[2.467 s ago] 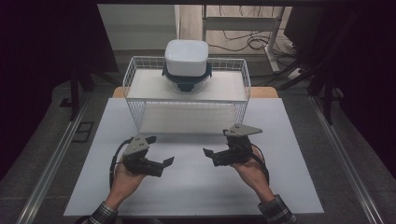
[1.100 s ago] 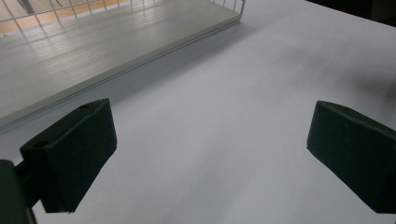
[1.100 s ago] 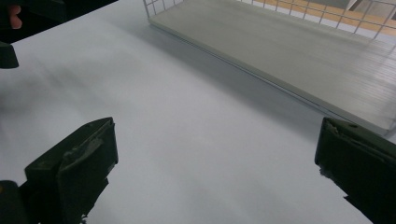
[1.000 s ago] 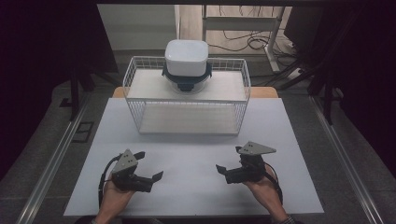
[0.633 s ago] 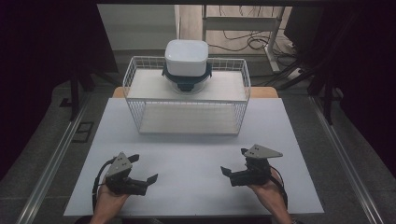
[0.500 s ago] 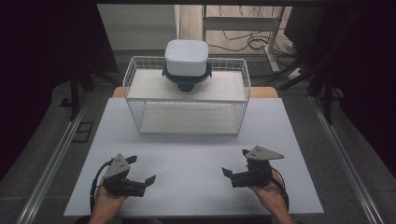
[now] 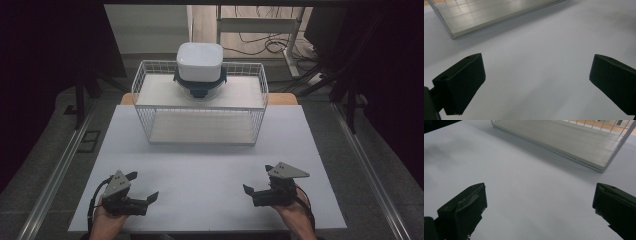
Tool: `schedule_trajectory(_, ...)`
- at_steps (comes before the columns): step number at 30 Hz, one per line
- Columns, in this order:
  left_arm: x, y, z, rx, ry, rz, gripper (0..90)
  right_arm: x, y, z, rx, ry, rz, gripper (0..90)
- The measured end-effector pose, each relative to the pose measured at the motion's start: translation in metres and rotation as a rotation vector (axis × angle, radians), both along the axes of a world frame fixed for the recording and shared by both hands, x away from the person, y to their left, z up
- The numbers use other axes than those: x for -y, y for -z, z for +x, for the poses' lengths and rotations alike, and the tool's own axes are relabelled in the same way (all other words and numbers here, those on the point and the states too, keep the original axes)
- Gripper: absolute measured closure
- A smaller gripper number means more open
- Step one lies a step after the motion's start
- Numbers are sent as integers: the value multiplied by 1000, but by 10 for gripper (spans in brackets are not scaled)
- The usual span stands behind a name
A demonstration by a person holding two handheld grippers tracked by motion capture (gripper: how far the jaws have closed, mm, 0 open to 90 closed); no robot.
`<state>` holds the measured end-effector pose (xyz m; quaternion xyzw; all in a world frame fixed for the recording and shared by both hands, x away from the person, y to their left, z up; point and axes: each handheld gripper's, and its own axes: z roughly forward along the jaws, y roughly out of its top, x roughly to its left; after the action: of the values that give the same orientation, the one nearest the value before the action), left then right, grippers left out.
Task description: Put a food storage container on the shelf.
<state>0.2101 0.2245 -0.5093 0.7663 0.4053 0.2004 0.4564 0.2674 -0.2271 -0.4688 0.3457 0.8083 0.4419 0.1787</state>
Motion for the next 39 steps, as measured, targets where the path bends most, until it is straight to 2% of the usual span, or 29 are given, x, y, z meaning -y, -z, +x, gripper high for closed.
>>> schedule_trajectory(14,-13,3,-9,-2,-33,14,0,13,5,-9,0,25,-17,0)
schedule_trajectory(20,-21,3,-12,0,-65,37,1,23,6,-12,2,54,-31,0)
schedule_trajectory(39,-51,8,-20,-16,-157,55,3,58,10,-21,7,150,-45,0)
